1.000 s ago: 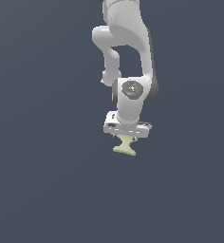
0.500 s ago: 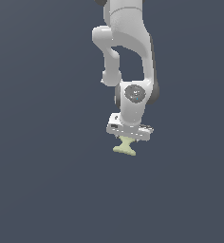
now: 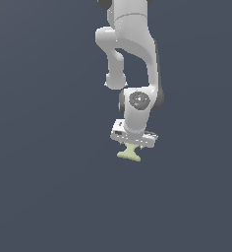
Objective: Pick up the object and move it to a goal position.
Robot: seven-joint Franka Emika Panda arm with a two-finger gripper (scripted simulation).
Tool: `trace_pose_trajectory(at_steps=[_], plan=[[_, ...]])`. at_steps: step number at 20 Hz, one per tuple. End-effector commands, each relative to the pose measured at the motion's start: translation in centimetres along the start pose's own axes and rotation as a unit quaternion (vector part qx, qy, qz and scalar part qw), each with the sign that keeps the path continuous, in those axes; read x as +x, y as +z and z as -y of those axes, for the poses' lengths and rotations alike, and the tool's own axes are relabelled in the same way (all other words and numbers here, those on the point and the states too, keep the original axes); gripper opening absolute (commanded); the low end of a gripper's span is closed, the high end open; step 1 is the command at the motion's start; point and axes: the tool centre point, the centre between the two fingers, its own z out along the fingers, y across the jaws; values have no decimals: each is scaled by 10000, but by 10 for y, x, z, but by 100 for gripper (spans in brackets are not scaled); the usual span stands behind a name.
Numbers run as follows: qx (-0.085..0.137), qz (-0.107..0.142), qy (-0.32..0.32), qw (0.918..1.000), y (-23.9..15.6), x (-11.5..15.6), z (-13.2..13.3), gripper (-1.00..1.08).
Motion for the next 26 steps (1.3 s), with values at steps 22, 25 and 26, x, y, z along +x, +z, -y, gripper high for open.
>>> trace_pose_trajectory(at_steps=[22, 25, 26], plan=[[1, 4, 12, 10000, 36, -1, 0, -100], [1, 4, 12, 10000, 32, -1, -2, -100], [1, 4, 12, 10000, 30, -1, -4, -100]])
